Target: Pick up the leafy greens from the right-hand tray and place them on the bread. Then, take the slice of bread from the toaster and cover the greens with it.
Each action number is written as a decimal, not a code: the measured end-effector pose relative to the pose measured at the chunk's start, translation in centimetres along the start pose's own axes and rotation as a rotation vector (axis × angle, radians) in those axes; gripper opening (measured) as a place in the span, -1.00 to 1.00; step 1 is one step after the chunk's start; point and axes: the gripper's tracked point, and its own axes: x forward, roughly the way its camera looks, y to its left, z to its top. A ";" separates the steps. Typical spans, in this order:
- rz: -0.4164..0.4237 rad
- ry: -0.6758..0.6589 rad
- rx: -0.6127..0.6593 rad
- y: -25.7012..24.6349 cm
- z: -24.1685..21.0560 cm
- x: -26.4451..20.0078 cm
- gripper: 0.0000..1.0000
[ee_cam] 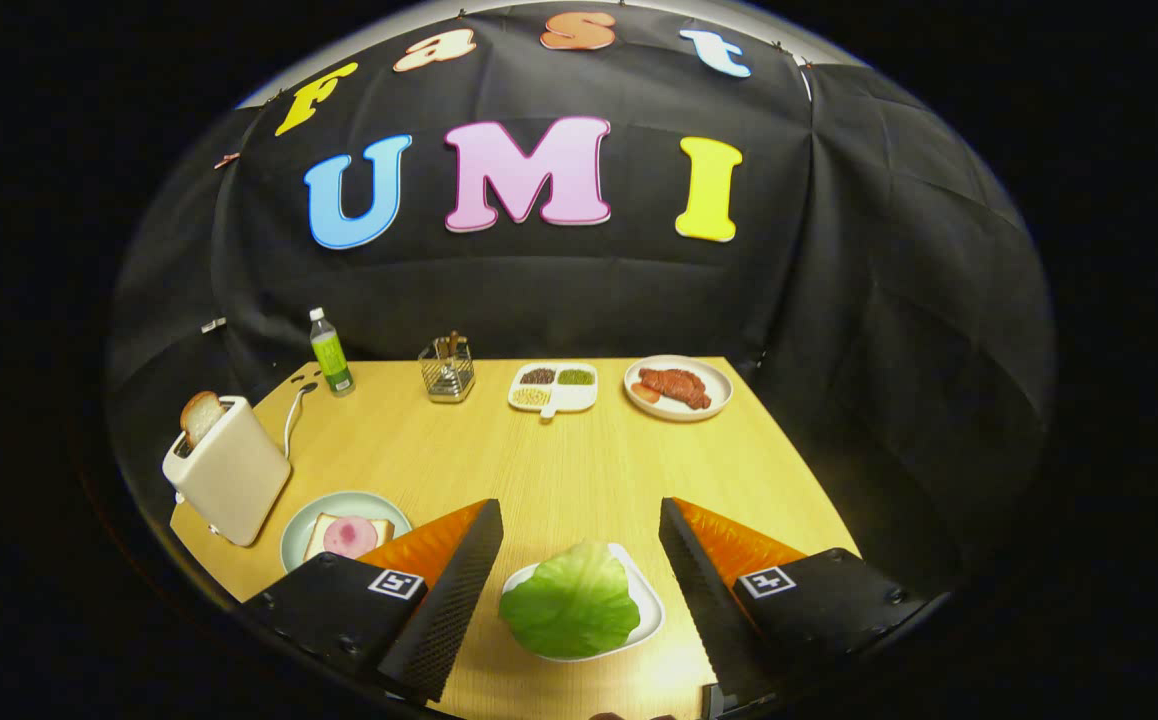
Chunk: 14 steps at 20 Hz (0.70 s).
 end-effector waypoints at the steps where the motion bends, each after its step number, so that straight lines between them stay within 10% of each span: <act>1: 0.014 0.035 0.006 0.2 -1.4 0.7 0.96; 14: 0.080 0.301 -0.048 -1.0 -13.5 7.3 1.00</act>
